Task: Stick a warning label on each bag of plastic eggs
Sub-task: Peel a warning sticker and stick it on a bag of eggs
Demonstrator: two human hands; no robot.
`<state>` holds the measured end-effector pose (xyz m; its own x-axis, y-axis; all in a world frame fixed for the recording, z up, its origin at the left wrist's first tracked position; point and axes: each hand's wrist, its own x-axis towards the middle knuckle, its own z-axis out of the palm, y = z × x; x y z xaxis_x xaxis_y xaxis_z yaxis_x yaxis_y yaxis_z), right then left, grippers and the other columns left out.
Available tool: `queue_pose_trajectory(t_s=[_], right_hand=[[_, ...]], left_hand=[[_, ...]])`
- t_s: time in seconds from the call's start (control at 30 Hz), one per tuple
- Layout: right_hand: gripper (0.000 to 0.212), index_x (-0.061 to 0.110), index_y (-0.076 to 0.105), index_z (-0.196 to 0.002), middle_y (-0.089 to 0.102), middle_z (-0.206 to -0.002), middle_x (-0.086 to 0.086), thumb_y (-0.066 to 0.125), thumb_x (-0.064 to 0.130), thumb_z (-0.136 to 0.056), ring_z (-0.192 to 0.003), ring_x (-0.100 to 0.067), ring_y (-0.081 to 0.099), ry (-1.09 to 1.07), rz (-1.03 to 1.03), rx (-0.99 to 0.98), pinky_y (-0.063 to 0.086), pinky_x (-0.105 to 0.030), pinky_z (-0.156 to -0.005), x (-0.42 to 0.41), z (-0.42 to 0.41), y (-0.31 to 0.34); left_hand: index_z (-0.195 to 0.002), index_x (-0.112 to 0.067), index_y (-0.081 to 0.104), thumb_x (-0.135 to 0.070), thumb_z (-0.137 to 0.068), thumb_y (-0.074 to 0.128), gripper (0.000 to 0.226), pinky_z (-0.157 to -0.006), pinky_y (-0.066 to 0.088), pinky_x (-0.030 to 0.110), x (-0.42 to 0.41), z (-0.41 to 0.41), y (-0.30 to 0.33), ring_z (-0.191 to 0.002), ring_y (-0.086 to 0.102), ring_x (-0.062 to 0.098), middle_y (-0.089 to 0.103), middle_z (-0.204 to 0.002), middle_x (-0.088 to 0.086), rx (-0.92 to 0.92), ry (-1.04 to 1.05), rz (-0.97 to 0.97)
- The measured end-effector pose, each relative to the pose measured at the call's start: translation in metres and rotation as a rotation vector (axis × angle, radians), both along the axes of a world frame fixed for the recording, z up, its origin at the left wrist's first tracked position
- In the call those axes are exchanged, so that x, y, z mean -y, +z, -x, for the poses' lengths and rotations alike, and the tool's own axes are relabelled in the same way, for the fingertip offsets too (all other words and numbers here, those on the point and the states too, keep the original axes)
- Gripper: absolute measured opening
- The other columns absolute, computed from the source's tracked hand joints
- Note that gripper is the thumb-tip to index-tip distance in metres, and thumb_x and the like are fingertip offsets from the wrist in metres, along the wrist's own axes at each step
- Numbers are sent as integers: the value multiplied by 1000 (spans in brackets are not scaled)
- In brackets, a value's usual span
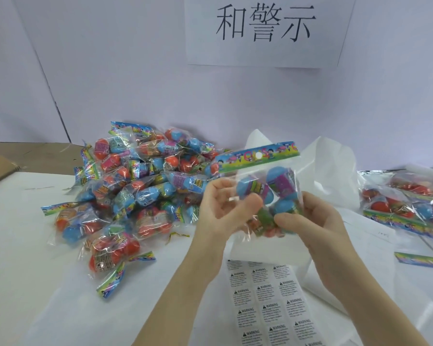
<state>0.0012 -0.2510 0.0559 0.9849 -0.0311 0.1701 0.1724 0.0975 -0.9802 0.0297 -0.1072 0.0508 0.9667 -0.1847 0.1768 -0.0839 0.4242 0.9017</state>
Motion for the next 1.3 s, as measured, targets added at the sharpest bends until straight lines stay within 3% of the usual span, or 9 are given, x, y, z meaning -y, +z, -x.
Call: queue_pose_trajectory(t_s=[0.23, 0.47, 0.57, 0.67, 0.83, 0.93, 1.0, 1.17, 1.3], right_hand=[[39, -2, 64, -88, 63, -71, -15, 53, -1, -50, -62, -21, 57, 44, -13, -5, 50, -27, -52, -7, 1, -1], [37, 5, 64, -91, 70, -71, -3, 65, -4, -55, -61, -12, 66, 187, 13, 43, 50, -17, -55, 0, 4, 4], [36, 11, 67, -97, 72, -83, -3, 73, 9, -62, -72, -15, 68, 232, 54, 48, 52, -22, -62, 4, 5, 6], [24, 15, 71, -87, 70, -75, -6, 72, 22, -64, -66, -17, 65, 97, 52, 53, 49, -25, -58, 4, 3, 6], [19, 15, 69, -80, 67, -69, 1, 78, 21, -64, -59, -12, 59, -211, -62, 166, 46, -19, -49, 3, 0, 5], [41, 25, 63, -85, 69, -79, 9, 82, 39, -52, -69, -9, 61, -470, -12, 190, 50, -25, -62, 3, -4, 1], [39, 32, 60, -85, 68, -81, 14, 81, 42, -54, -74, -6, 60, -538, 103, 252, 50, -23, -69, -2, -3, 0], [45, 26, 58, -112, 58, -114, 7, 69, 37, -69, -102, -8, 57, -310, 636, 661, 44, -18, -84, -13, 5, -8], [33, 15, 65, -104, 60, -117, 0, 67, 27, -73, -107, -9, 59, -168, 565, 683, 44, -23, -91, -19, 8, -11]], left_hand=[[-67, -15, 74, -15, -58, 78, 10, -45, 50, 22, 12, 10, 1, -51, 64, 18, 69, -64, 8, -7, -4, -173], [-67, -9, 69, -16, -47, 77, 23, -39, 46, 20, 8, 11, 7, -38, 56, 14, 66, -53, 4, -9, 4, -150], [-62, -12, 71, -9, -45, 89, 25, -42, 47, 20, 6, 8, 6, -44, 61, 13, 68, -56, 2, 13, 33, -192], [-67, -13, 67, -27, -47, 84, 29, -44, 48, 18, 8, 9, 6, -45, 62, 9, 67, -55, -1, 25, 106, -162], [-114, -37, 46, -61, -62, 68, 62, -86, 40, 8, 12, 14, 2, -107, 51, -6, 53, -118, -18, 233, 434, -421], [-106, -32, 54, -57, -66, 59, 48, -84, 42, 14, 12, 13, 0, -98, 57, 3, 62, -105, -11, 242, 457, -313], [-102, -28, 60, -54, -66, 59, 45, -82, 46, 19, 13, 14, 0, -96, 61, 5, 67, -103, -8, 222, 254, -308], [-106, -19, 63, -38, -68, 68, 42, -85, 53, 29, 15, 14, 1, -101, 65, 15, 71, -102, -4, 99, -30, -84], [-91, -14, 67, -21, -67, 80, 28, -65, 53, 20, 7, 10, 6, -78, 70, 15, 73, -84, 2, -25, 53, 57]])
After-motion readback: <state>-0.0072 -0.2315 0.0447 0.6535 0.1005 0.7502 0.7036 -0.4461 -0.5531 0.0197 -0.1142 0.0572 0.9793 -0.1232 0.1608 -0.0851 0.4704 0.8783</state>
